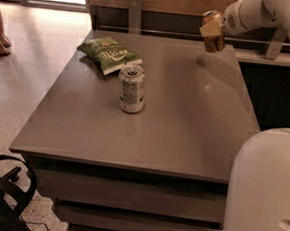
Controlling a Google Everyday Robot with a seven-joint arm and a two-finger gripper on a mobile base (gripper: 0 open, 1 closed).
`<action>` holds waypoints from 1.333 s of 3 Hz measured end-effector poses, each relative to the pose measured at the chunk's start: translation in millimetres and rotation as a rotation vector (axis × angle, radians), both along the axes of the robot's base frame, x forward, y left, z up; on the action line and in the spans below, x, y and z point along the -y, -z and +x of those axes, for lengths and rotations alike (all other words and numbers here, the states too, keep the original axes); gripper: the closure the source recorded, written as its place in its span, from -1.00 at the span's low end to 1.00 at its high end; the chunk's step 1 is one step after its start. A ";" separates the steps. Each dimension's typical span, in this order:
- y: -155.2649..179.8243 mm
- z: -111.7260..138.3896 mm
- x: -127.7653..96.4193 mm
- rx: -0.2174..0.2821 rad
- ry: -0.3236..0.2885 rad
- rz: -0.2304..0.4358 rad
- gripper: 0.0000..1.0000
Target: Knock orange can over
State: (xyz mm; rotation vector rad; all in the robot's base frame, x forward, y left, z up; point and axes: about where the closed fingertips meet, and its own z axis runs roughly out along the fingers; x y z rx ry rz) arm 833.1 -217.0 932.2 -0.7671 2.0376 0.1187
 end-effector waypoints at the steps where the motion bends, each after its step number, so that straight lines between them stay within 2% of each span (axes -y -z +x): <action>1: 8.6 -15.9 -2.7 -0.051 -0.004 -0.037 1.00; 2: 20.7 -36.3 -10.1 -0.114 -0.014 -0.094 1.00; 3: 31.7 -55.8 -20.1 -0.179 -0.028 -0.185 1.00; 4: 37.4 -69.4 -30.1 -0.238 -0.049 -0.304 1.00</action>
Offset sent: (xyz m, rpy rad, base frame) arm -0.0719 0.0177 -0.0319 -0.1706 0.1860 0.0187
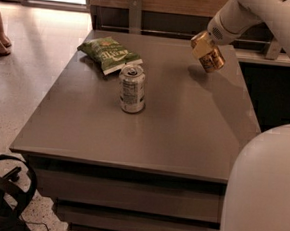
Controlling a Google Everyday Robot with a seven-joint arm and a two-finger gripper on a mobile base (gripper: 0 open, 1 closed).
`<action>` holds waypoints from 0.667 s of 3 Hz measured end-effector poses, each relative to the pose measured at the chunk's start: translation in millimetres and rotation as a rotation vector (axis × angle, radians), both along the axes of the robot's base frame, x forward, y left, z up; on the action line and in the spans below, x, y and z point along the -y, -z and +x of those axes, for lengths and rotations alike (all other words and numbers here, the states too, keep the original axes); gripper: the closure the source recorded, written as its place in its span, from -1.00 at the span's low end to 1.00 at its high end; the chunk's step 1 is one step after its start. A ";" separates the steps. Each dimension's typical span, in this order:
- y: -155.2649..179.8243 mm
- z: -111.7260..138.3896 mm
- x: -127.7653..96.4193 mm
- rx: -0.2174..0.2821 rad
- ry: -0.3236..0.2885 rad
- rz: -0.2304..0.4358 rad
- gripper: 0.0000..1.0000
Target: Knock orange can over
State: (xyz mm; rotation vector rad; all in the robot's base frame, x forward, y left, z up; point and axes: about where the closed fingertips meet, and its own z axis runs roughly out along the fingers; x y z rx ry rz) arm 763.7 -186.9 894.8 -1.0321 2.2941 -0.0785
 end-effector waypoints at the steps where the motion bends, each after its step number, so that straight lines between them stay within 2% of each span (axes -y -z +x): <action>1: 5.3 -5.8 -10.9 -0.056 -0.037 -0.107 1.00; 2: 16.5 -4.0 -22.3 -0.099 -0.081 -0.145 1.00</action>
Offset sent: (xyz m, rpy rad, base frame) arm 0.0017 0.0350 -0.0236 -0.1835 0.1473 0.1399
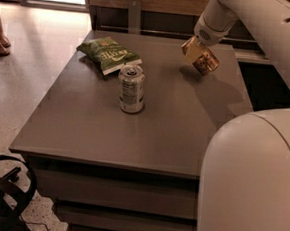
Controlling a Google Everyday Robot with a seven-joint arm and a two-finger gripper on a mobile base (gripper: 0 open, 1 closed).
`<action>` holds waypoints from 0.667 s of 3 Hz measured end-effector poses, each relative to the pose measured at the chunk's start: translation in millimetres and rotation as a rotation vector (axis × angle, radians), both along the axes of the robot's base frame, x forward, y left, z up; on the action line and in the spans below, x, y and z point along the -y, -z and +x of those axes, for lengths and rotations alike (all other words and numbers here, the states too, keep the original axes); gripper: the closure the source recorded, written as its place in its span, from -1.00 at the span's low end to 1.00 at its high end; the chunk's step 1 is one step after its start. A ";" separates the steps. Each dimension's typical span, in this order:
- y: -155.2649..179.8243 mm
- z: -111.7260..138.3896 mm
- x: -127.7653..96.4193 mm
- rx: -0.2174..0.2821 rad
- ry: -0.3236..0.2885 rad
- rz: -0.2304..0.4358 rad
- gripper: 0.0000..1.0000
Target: Knock orange can over
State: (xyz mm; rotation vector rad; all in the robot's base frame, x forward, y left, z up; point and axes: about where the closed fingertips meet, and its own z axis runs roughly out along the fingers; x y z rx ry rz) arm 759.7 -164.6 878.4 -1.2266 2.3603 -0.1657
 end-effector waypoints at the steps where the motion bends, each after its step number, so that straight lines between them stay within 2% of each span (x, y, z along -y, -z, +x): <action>1: 17.5 5.5 -12.0 -0.043 -0.046 0.012 1.00; 2: 37.0 12.6 -27.1 -0.082 -0.094 0.044 1.00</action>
Offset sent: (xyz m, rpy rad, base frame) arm 0.0256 0.0384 -0.0478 0.0822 0.1148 0.1443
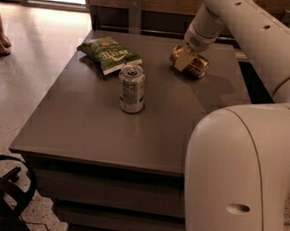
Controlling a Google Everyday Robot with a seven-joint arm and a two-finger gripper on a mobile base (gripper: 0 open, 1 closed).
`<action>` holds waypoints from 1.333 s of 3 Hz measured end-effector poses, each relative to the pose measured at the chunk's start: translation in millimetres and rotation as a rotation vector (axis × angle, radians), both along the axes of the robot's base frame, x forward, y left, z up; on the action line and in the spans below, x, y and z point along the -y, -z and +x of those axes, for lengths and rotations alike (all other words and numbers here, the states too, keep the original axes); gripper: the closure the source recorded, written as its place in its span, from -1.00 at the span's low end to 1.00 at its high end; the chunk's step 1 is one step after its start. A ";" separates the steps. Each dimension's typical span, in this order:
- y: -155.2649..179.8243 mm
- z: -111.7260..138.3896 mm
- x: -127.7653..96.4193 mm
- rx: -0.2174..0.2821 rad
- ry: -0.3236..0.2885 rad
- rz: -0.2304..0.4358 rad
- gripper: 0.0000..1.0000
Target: Knock orange can over
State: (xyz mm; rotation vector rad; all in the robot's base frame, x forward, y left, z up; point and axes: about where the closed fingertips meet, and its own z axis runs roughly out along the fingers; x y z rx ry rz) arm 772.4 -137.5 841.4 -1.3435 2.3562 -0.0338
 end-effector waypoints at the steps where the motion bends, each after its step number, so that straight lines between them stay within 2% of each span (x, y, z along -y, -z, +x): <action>1: 19.1 7.8 -20.6 -0.034 -0.059 0.039 1.00; 2: 15.9 8.1 -21.4 -0.036 -0.061 0.041 0.63; 4: 16.1 8.4 -22.5 -0.040 -0.062 0.041 -0.30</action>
Offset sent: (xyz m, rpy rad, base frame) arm 0.0067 0.0180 -0.0166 0.0341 0.0299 0.0512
